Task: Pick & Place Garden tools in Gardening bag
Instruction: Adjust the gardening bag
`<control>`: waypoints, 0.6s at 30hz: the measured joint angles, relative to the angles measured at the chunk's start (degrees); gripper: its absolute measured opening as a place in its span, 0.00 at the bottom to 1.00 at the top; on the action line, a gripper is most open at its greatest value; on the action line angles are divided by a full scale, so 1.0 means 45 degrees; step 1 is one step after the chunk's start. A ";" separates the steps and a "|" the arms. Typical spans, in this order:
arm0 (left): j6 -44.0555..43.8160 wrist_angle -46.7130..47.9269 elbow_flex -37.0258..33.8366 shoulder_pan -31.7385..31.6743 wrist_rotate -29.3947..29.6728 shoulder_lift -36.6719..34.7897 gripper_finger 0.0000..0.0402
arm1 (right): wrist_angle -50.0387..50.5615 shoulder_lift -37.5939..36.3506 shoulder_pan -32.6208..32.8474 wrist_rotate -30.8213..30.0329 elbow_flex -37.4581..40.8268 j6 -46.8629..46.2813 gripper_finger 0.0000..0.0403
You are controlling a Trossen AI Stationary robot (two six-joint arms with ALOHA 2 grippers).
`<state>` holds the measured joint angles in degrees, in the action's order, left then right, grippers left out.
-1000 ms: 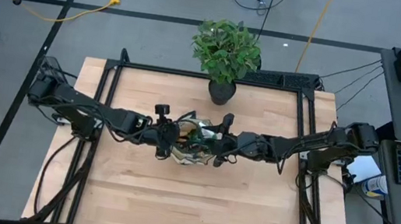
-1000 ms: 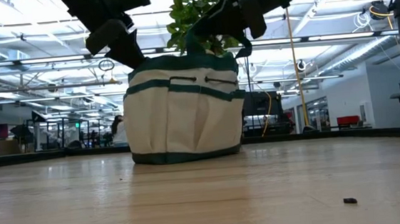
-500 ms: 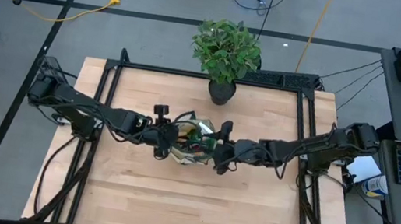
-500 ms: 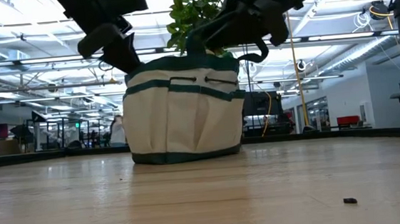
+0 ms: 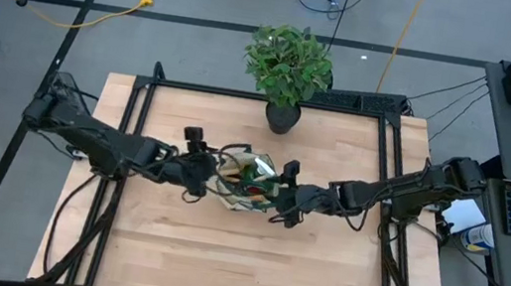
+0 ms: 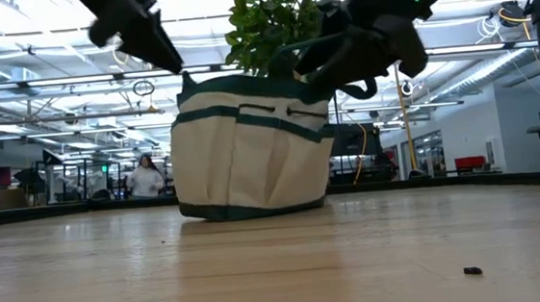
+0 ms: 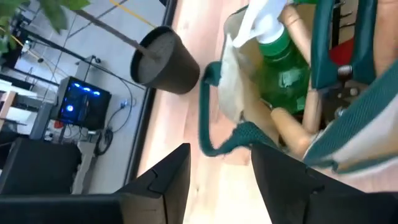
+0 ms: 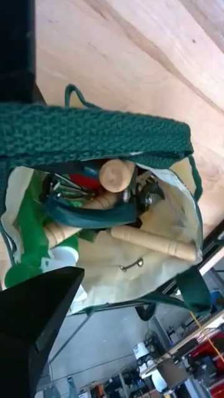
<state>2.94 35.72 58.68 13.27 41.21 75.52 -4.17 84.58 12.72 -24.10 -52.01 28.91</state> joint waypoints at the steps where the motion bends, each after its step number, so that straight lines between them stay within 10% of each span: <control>1: -0.0022 0.0281 0.0009 0.0076 0.0013 -0.0298 0.43 | 0.0022 -0.0006 0.0039 0.0000 0.0004 0.0005 0.62; 18: -0.1942 0.4671 -0.0001 0.0146 0.0347 -0.3066 0.31 | 0.3324 -0.2494 0.0779 0.0731 0.0024 -0.1438 0.62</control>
<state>-5.80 56.74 58.67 13.93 42.78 61.72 10.79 73.36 16.23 -20.81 -51.90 22.44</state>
